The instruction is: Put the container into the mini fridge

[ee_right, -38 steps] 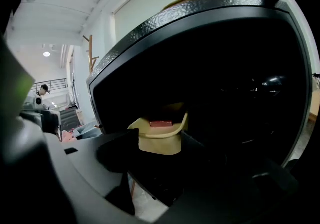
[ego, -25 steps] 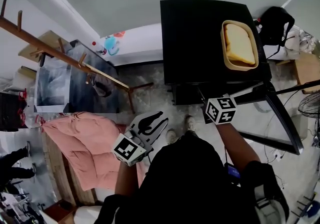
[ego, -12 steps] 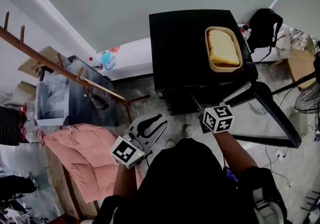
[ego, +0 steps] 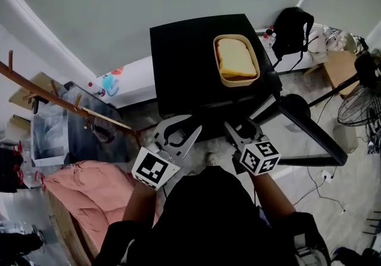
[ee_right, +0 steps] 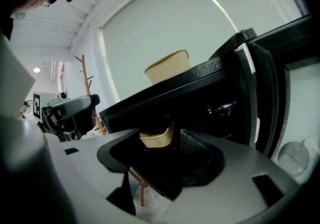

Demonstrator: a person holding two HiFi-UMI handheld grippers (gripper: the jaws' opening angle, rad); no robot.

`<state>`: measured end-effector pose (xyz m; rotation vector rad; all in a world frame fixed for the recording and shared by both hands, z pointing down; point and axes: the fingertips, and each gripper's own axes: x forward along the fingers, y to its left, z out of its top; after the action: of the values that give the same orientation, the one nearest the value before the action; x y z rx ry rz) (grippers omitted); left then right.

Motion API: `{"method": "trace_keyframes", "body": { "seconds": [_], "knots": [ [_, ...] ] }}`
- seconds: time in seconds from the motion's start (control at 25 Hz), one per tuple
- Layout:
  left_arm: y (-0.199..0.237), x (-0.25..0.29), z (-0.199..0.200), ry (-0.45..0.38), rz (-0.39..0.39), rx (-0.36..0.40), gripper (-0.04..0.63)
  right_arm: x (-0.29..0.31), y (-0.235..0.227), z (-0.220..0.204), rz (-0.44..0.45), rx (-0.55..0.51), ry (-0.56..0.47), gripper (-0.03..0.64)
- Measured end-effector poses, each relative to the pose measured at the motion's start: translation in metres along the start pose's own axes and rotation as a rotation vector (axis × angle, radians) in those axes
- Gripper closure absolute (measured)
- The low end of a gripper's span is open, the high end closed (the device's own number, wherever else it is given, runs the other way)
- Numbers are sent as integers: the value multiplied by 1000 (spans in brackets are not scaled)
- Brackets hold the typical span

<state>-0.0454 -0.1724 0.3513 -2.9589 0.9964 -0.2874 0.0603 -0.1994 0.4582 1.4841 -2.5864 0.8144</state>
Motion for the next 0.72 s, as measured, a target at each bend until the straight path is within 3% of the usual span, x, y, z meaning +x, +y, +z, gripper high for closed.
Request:
{"method": "trace_keyframes", "body": {
  "seconds": [0.08, 0.24, 0.36, 0.72],
  "knots": [
    [0, 17, 14, -18, -37, 38, 494, -9, -3, 6, -8, 13, -22, 353],
    [-6, 47, 43, -31, -110, 192, 512, -25, -11, 15, -34, 38, -69, 362],
    [-10, 63, 55, 15, -103, 332, 512, -35, -16, 21, -52, 70, -95, 368],
    [6, 103, 52, 167, -89, 548, 507, -50, -27, 33, -61, 109, -144, 373]
  ]
}}
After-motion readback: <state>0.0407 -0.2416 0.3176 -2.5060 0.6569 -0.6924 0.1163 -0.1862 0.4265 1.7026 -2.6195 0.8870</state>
